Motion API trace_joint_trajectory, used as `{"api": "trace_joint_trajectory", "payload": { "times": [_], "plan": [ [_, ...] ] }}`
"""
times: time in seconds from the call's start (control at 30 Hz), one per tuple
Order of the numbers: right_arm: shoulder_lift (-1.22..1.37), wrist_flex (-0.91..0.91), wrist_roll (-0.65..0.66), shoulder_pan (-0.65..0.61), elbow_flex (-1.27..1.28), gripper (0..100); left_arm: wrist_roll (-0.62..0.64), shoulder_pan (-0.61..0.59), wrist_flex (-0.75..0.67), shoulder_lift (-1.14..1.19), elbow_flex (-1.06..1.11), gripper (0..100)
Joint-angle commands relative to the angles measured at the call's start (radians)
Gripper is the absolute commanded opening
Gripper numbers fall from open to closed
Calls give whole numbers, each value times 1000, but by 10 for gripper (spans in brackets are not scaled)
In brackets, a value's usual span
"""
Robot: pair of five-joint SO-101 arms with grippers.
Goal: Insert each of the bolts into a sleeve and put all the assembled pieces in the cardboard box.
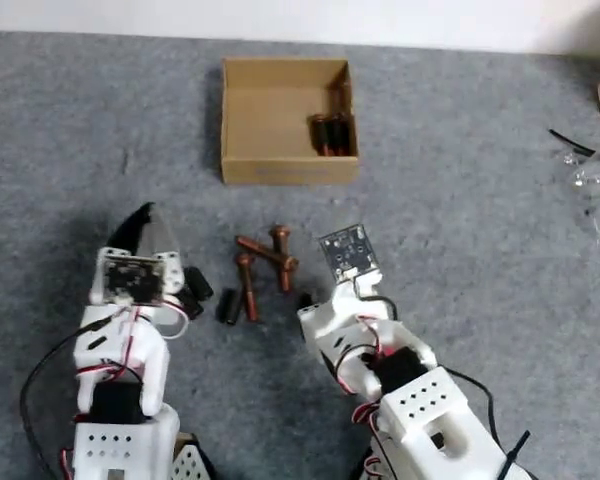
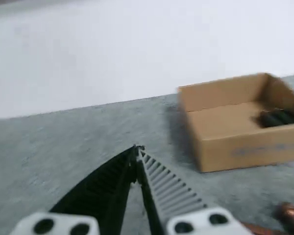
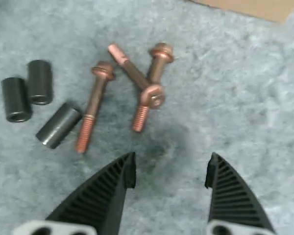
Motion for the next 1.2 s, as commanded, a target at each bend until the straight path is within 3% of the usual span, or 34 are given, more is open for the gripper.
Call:
{"api": "trace_joint_trajectory", "payload": {
  "times": [0.0,0.2,0.37,0.47,0.63,0.93,1.17],
  "plan": [
    [-18,-28,-20,-50,-19,217,109,-105,-21,4,-35,10],
    [-15,62,-25,-176,-153,217,135,-154,-17,4,-73,7],
    [8,61,-26,-249,-206,217,227,-295,-11,5,-127,7],
    [113,58,-48,-255,-214,217,272,-366,52,5,-179,7],
    [381,65,-107,-255,-377,217,276,-372,91,5,-206,7],
    [720,65,-390,-325,-679,217,272,-374,92,5,-206,7],
    [886,119,-512,-367,-774,217,272,-375,89,5,-209,7]
  ]
}}
